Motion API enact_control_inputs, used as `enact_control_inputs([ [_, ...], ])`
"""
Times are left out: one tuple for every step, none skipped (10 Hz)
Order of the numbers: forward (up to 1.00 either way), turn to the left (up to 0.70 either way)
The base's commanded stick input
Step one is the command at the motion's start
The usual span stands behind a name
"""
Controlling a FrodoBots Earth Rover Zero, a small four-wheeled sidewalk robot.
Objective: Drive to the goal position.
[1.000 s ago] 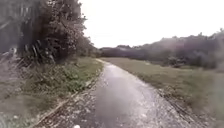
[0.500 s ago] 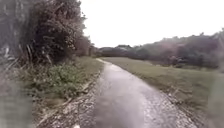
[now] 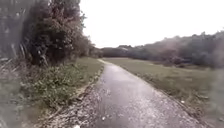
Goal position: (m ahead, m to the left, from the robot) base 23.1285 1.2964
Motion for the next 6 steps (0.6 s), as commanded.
enact_control_inputs([
  [0.7,0.0],
  [0.7,0.0],
  [0.7,0.0],
  [0.7,0.0],
  [0.7,-0.04],
  [0.7,-0.14],
])
